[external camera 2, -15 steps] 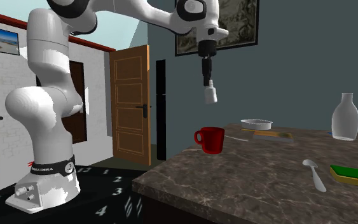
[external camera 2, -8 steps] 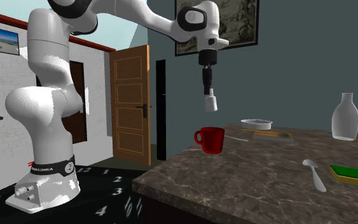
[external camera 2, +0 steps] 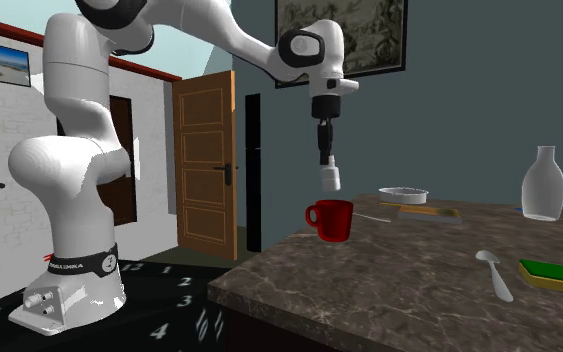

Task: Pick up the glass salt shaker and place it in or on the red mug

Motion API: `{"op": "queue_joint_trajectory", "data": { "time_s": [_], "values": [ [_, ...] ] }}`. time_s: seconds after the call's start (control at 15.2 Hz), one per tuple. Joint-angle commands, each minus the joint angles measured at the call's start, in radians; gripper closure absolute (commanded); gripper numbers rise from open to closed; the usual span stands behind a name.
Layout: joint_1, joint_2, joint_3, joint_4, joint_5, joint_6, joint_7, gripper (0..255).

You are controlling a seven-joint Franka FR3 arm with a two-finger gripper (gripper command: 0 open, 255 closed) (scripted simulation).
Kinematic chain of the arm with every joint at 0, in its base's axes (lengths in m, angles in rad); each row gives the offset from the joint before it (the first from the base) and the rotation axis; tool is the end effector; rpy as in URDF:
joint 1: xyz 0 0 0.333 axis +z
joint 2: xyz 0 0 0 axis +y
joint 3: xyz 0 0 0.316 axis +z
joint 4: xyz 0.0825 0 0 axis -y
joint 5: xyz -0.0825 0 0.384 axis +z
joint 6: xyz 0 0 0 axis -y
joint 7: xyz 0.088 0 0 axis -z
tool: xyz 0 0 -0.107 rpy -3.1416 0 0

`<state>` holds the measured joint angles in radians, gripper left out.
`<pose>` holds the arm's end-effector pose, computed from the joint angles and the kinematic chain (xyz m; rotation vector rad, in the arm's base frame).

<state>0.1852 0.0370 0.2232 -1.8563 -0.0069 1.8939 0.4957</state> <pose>0.5261 0.2256 0.4958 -3.1366 0.1338 -0.0010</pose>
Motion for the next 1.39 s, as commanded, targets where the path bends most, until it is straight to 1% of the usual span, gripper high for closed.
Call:
{"op": "queue_joint_trajectory", "data": {
  "time_s": [0.0, 0.2, 0.66, 0.73, 1.06, 1.32],
  "values": [
    [0.0, 0.005, 0.0, -0.022, -0.001, 0.027, 0.0, 255],
    [0.0, 0.013, 0.0, -0.055, -0.003, 0.068, 0.002, 255],
    [0.0, 0.013, 0.0, -0.055, -0.003, 0.068, 0.002, 255],
    [0.0, 0.013, 0.0, -0.055, -0.003, 0.068, 0.002, 0],
    [0.0, 0.013, 0.0, -0.055, -0.003, 0.068, 0.002, 0],
    [-0.001, -0.006, 0.0, 0.051, 0.001, -0.056, -0.002, 0]
  ]
}}
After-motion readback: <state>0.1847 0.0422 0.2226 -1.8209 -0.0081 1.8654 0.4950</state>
